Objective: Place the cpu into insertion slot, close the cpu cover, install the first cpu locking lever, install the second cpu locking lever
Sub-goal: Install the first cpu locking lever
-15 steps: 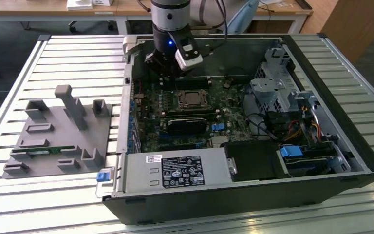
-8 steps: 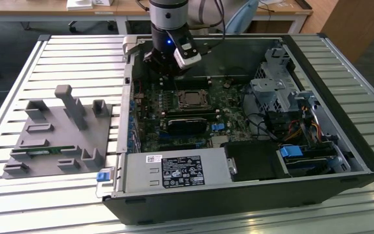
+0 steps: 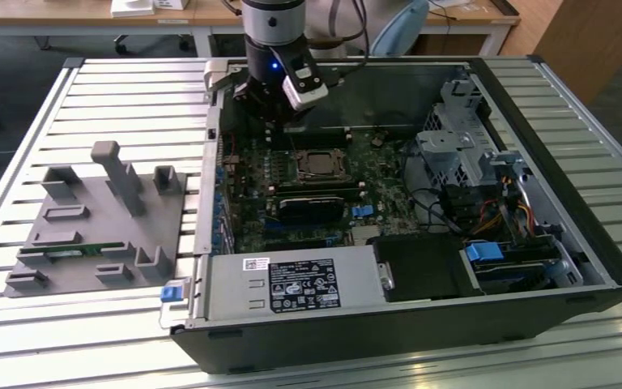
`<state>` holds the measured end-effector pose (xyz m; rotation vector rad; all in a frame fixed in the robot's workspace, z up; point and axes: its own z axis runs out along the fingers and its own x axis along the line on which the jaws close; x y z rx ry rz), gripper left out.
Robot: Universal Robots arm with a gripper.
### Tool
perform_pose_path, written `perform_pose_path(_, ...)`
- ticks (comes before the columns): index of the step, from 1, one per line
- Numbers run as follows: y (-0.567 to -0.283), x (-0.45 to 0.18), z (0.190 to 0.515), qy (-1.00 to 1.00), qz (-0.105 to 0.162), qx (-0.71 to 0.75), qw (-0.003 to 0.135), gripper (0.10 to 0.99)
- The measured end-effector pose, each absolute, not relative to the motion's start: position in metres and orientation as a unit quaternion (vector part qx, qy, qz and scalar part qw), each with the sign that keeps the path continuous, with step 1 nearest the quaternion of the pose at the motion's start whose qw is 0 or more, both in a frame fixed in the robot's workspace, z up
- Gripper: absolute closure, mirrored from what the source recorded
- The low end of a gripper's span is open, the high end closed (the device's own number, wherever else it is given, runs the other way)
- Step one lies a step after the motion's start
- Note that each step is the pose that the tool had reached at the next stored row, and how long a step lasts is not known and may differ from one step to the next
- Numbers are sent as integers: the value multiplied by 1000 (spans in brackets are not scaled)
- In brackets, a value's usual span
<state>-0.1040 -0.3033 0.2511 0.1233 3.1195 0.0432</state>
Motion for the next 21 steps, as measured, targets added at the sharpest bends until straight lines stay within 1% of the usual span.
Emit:
perform_pose_path(13,-290,-105,251,999,14,34,11,980)
perform_pose_path(21,-288,-80,250,999,14,34,10,980)
